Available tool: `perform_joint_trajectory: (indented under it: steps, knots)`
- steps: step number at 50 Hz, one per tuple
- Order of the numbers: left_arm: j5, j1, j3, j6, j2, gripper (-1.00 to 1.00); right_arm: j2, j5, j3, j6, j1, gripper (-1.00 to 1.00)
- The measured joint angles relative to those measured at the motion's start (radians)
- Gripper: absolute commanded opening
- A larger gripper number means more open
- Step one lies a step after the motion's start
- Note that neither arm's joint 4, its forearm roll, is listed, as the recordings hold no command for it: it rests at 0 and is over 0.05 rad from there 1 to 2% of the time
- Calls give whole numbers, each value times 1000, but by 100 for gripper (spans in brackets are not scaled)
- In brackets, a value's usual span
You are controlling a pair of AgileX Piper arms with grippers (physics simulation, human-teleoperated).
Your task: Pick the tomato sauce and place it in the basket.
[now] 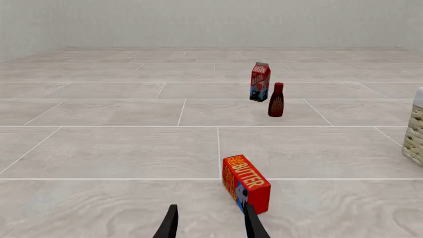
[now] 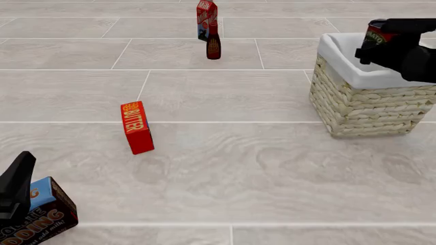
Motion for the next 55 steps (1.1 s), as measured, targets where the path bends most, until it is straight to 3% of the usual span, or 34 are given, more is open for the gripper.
perform_joint_trajectory:
  steps: [4,5,55]
  knots:
    - [0,0,0,0,0,100,1,0,-2,-1,0,-100]
    - [0,0,0,0,0,100,1,1,-2,-2,0,100]
    - [0,0,0,0,0,100,-17,2,8,4,18,100]
